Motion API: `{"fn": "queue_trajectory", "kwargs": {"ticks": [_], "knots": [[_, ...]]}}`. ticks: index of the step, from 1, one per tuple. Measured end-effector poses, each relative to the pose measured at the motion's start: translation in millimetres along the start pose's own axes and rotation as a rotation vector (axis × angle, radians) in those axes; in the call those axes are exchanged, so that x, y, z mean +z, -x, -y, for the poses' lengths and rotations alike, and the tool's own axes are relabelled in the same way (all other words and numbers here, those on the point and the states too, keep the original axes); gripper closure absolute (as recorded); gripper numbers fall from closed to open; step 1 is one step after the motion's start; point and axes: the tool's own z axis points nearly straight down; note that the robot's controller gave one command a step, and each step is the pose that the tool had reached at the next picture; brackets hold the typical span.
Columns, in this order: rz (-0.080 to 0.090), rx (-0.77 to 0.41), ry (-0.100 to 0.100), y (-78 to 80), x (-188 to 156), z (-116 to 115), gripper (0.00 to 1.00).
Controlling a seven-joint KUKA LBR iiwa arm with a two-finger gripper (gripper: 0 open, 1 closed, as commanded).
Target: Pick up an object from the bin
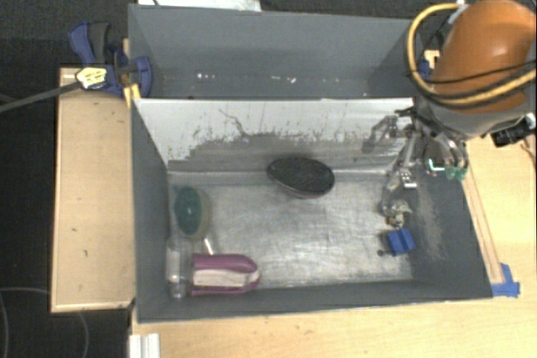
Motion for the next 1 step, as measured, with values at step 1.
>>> {"fn": "queue_trajectory", "kwargs": {"ticks": [1], "knots": [[0.0, 0.03, 0.002, 33.3, 80.2, -47.1, 0.0]]}}
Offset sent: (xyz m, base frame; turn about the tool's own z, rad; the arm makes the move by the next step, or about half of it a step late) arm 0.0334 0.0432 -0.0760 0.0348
